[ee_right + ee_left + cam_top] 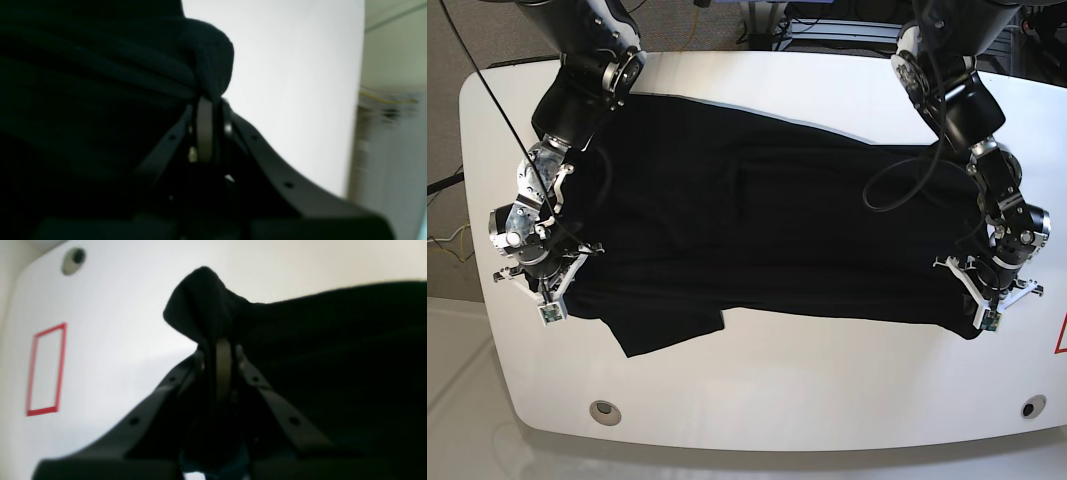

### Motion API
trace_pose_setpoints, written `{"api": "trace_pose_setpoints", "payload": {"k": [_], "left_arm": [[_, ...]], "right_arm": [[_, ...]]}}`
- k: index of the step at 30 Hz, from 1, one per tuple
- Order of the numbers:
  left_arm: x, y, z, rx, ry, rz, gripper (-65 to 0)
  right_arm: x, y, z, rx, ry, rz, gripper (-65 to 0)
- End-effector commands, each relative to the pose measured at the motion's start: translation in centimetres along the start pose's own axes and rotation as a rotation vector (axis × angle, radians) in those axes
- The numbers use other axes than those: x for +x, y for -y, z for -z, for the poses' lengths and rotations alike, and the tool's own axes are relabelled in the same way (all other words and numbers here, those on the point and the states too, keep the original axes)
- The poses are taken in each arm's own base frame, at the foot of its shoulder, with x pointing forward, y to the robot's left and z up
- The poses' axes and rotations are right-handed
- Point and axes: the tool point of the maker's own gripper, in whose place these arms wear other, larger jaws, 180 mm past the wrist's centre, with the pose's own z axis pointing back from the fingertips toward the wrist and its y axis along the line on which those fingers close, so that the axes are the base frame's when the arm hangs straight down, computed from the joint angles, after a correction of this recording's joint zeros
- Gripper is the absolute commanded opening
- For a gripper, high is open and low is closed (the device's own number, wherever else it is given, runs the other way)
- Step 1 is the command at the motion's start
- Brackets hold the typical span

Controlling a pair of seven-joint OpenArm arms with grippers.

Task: Fold the T-shirt properly
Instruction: 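Lift the hem with both grippers and fold it toward the collar edge, then lay the held hem over the collar edge with both grippers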

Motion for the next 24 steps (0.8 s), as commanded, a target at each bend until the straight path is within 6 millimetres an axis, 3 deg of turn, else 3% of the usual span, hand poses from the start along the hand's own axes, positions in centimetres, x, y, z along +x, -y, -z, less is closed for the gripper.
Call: {"api": "trace_pose_setpoints", "payload": {"k": [1,14,24], "left_arm": [[2.1,-1.7,-0.8,0.054,0.057,0.022,-62.5],[1.8,-2.7,-2.6,0.104,0.034,0.068,-62.5],[0.9,-4.5,-5.3,0.18,-0.034,0.136,-62.4]], "right_arm": [[2.0,2.5,-2.1,-0.095,0.039,-0.037,-65.0],[3.1,2.1,-6.7,-0.195,0.009,-0.178,-65.0],[1.2,2.2,-8.9,-0.243,-0.06,-0.206,-65.0]]}}
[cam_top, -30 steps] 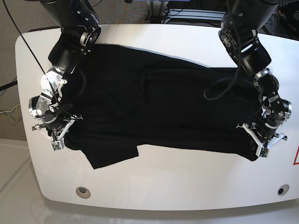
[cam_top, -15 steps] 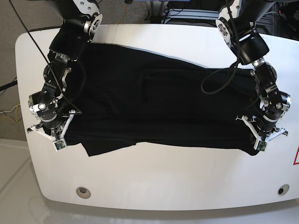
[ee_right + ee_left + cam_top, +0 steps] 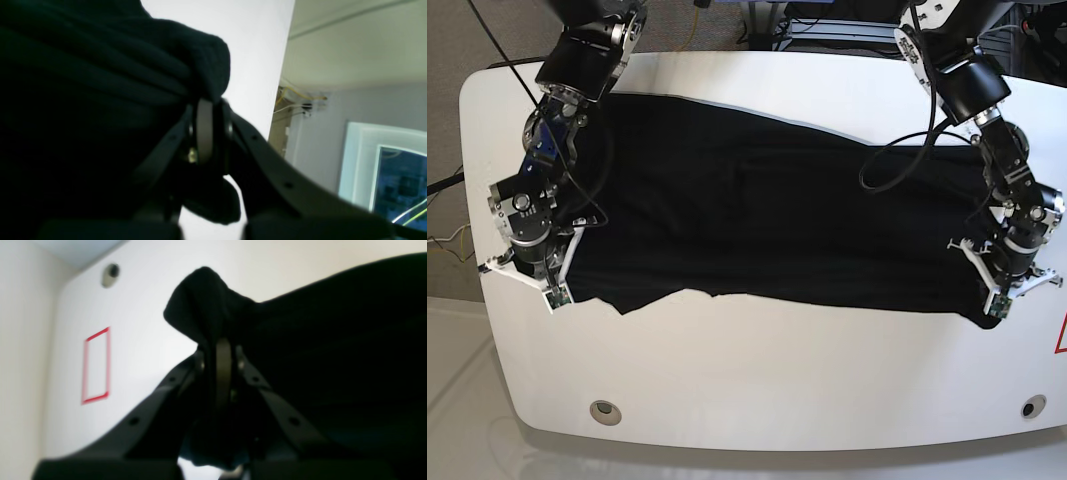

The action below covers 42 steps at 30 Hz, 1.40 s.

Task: Fold the T-shirt properly
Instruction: 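Lay the held hem over the collar edge with both grippers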

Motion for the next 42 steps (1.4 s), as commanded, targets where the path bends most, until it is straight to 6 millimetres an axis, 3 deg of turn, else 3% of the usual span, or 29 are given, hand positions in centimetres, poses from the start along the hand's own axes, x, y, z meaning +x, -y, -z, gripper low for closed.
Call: {"api": "trace_pose_setpoints", "payload": {"k": [1,17,42], "left_arm": [[0.8,-2.4,-1.0,0.084,0.002,0.024,-62.4],[-2.7,-1.4,-3.3,0.089,-0.073,0.083,-62.4],[-7.0,-2.8,-4.9,0.118,-0.167,0.08,-62.4]], "right_arm": [[-0.4,1.9,-1.2,-0.078,-0.019,-0.006,-65.0],[-6.0,-0.4,-2.3,-0.044,-0.129,-0.061,-65.0],[-12.3,-1.4,-4.3,-0.033,-0.257,-0.074,-65.0]]}}
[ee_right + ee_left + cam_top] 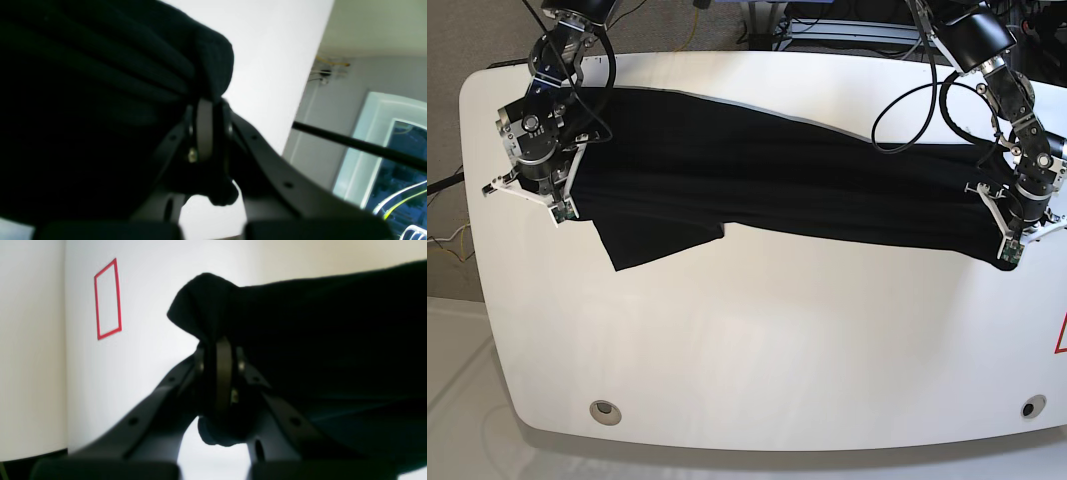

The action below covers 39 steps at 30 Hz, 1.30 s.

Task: Fold the T-shirt properly
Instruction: 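Lay the held hem over the collar edge with both grippers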

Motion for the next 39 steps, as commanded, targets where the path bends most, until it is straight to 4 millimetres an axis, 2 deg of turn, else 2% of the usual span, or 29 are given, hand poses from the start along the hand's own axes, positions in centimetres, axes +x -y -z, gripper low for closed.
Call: {"api": "trace_pose_setpoints", "payload": {"k": [1,11,15,20,27,39], "left_arm": [[-0.2,-2.4,-0.6,0.082,-0.018,0.013,-62.4],[-2.2,-1.4,-0.9,0.059,-0.062,0.024,-62.4],[-3.1,-0.9,-1.1,0.046,-0.081,0.029,-62.4],[-4.2,-0.3,-1.2,0.032,-0.104,0.035,-62.4],[-5.1,0.2,-1.4,0.02,-0.124,0.038,-62.4],[-6.7,1.5,-1.6,-0.011,-0.158,0.032,-62.4]], "right_arm": [[-2.2,2.5,-0.6,-0.092,-0.077,-0.001,-65.0],[-4.9,1.5,-0.8,-0.069,-0.137,-0.011,-65.0],[-5.4,-0.1,-0.8,-0.033,-0.15,0.007,-65.0],[-6.2,-1.2,-0.9,-0.009,-0.168,0.011,-65.0],[-6.5,-2.8,-0.7,0.028,-0.178,0.035,-65.0],[-7.0,-3.3,-0.4,0.044,-0.194,0.041,-65.0]]}}
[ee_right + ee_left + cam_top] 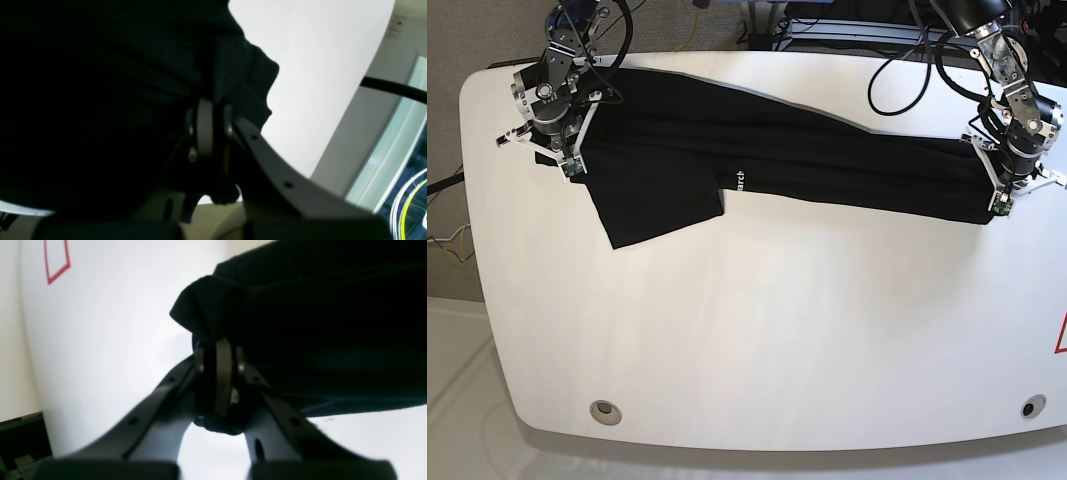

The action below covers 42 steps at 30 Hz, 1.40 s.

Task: Fold the T-shirt properly
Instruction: 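Lay the held hem over the collar edge with both grippers, then adjust both grippers' hold on the folded edge of the shirt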

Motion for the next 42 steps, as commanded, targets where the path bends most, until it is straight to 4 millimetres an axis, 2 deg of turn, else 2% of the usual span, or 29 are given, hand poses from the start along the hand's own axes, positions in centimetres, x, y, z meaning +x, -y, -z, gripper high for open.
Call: {"api": "trace_pose_setpoints", "payload": {"k": [1,8,11,12,15,17,18,21,25,28,30,37,42], "left_arm": [[0.0,-1.6,-0.2,0.056,-0.004,-0.005,-62.4],[-1.0,-0.9,0.4,0.028,-0.03,-0.017,-60.5],[-1.1,-1.1,0.3,0.035,-0.031,-0.026,-49.3],[-1.3,-1.6,0.1,0.052,-0.029,-0.047,-40.9],[-1.6,-2.4,-0.4,0.082,-0.02,-0.095,-26.2],[-1.2,-3.1,-0.8,0.107,0.007,-0.117,-20.0],[-0.8,-3.5,-0.9,0.119,0.025,-0.121,-18.9],[0.0,-4.2,-1.1,0.141,0.056,-0.13,-20.0],[0.1,-4.4,-1.2,0.146,0.06,-0.13,-20.1],[0.1,-4.5,-1.2,0.148,0.06,-0.127,-20.1],[0.2,-4.6,-1.3,0.15,0.062,-0.126,-20.1],[0.4,-4.8,-1.4,0.155,0.071,-0.123,-20.1],[1.6,-5.7,-1.9,0.184,0.099,-0.122,-20.0]], "right_arm": [[-0.9,1.1,0.1,-0.041,-0.043,0.002,-65.0],[-1.6,0.3,1.0,-0.012,-0.068,0.001,-65.0],[-1.6,0.3,1.1,-0.008,-0.071,0.001,-65.0],[-1.7,0.2,1.1,-0.005,-0.073,0.0,-65.0],[-1.8,0.0,1.2,-0.001,-0.077,0.0,-65.0],[-1.8,-0.1,1.4,0.005,-0.08,0.0,-64.5],[-1.8,-0.1,1.5,0.006,-0.08,0.001,-63.4],[-1.8,-0.2,1.6,0.01,-0.083,0.002,-54.4],[-1.7,-0.1,1.5,0.007,-0.079,0.002,-38.9],[-1.6,-0.1,1.5,0.006,-0.077,0.002,-30.2],[-1.3,0.2,1.3,-0.002,-0.066,0.003,-28.0],[0.4,1.5,0.2,-0.047,-0.013,0.012,-27.3],[1.5,2.2,-0.4,-0.07,0.018,0.014,-27.2]]}}
